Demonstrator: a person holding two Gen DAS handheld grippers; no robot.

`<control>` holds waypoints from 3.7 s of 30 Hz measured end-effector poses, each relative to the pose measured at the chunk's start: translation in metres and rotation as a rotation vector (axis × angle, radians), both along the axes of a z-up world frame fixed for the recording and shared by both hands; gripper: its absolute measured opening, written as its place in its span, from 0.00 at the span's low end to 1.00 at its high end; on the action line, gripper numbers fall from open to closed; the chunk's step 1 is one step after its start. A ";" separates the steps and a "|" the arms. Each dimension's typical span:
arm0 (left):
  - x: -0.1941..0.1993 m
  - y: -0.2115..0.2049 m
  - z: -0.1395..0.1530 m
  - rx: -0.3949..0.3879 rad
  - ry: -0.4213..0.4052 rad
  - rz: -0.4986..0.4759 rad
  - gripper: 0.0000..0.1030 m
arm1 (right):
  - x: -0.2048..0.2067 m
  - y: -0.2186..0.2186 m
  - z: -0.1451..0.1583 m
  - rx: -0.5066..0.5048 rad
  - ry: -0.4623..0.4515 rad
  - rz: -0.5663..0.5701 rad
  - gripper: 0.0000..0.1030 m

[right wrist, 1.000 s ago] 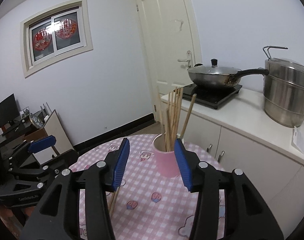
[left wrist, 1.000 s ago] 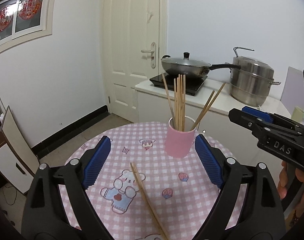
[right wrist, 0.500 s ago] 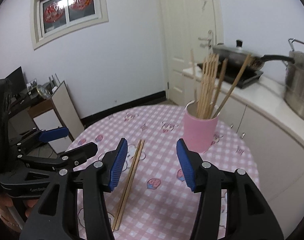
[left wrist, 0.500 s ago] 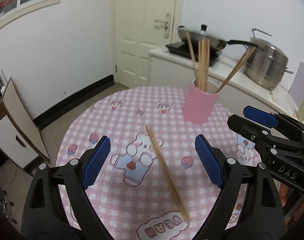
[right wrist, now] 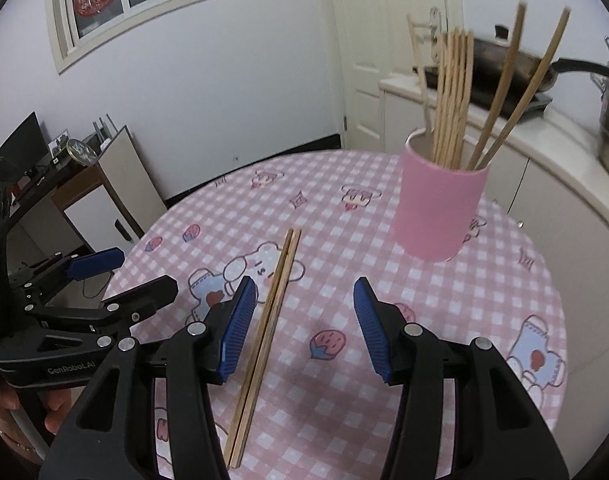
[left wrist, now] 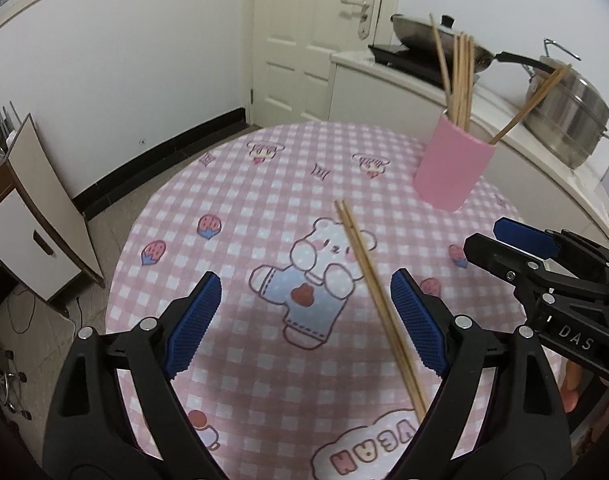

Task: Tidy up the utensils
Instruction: 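Move the right gripper away from the cup toward the remaining chopsticks, then lower the open right gripper toward the last two chopsticks, then close the right gripper on one wooden chopstick while the left gripper closes on the other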

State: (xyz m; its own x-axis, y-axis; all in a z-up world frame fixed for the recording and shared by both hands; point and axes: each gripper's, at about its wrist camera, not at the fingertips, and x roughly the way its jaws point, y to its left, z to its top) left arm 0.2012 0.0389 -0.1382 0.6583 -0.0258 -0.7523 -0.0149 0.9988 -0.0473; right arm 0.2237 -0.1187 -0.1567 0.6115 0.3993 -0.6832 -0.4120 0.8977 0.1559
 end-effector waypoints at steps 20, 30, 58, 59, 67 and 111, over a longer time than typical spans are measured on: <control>0.025 -0.005 -0.051 -0.034 0.162 -0.034 0.83 | 0.024 0.002 -0.042 -0.044 0.119 -0.010 0.47; 0.038 -0.023 -0.071 -0.020 0.230 -0.054 0.83 | 0.025 -0.023 -0.053 -0.031 0.153 -0.033 0.47; 0.058 -0.040 -0.081 0.061 0.265 -0.024 0.83 | 0.026 -0.051 -0.067 0.034 0.201 -0.058 0.51; 0.056 -0.042 -0.081 0.082 0.256 -0.026 0.83 | 0.025 -0.051 -0.067 0.034 0.203 -0.057 0.51; 0.054 -0.033 -0.081 0.081 0.246 -0.042 0.74 | 0.023 -0.058 -0.069 0.038 0.207 -0.058 0.51; 0.076 0.011 -0.073 0.036 0.209 -0.013 0.11 | 0.078 0.062 -0.070 -0.256 0.227 0.084 0.07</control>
State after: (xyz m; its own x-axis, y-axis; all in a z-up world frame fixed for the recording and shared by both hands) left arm 0.2771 0.0496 -0.2108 0.4880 -0.0040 -0.8729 -0.0074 0.9999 -0.0087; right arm 0.3022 -0.0565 -0.2267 0.4048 0.2395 -0.8825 -0.4666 0.8841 0.0259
